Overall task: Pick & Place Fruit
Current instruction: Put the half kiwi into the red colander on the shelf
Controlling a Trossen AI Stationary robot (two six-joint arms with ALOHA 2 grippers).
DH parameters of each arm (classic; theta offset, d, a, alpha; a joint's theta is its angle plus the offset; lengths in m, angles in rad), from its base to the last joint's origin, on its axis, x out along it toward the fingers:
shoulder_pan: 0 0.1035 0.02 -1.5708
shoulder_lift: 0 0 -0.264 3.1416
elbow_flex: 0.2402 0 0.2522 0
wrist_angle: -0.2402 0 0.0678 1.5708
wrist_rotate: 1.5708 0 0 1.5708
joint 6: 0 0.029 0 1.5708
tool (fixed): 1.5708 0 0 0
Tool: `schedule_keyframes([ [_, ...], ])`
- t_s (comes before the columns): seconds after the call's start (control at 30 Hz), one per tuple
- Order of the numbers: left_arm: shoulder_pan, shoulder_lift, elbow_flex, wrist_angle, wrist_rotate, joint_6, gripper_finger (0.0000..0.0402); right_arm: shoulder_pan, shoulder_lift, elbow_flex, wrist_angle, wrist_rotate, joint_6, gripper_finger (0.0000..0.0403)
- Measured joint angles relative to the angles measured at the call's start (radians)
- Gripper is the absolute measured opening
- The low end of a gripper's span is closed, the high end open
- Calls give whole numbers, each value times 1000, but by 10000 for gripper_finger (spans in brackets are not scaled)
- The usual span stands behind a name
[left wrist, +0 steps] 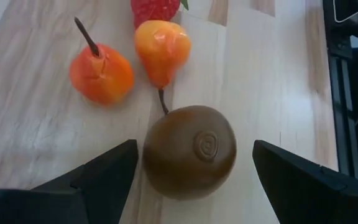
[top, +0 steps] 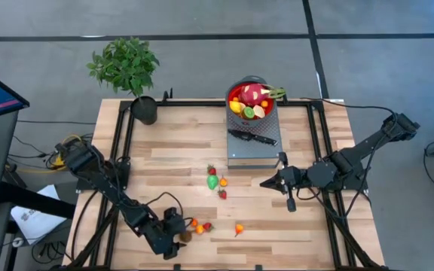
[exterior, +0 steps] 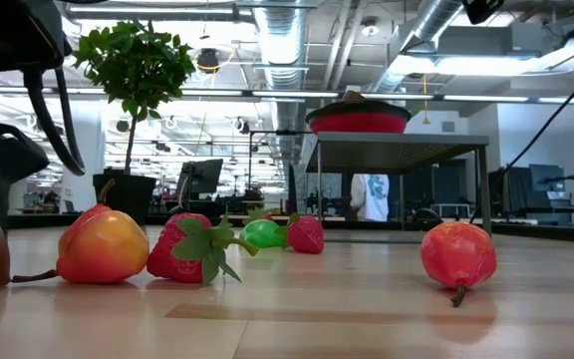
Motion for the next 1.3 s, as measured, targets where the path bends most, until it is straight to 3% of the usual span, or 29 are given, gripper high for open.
schedule_keyframes([
  [0.6,11,2,0,-127,-78,15,248,0,0,0,-1,0,0,0],
  [1.3,51,-47,-7,-186,-60,12,230,0,0,0,-1,0,0,0],
])
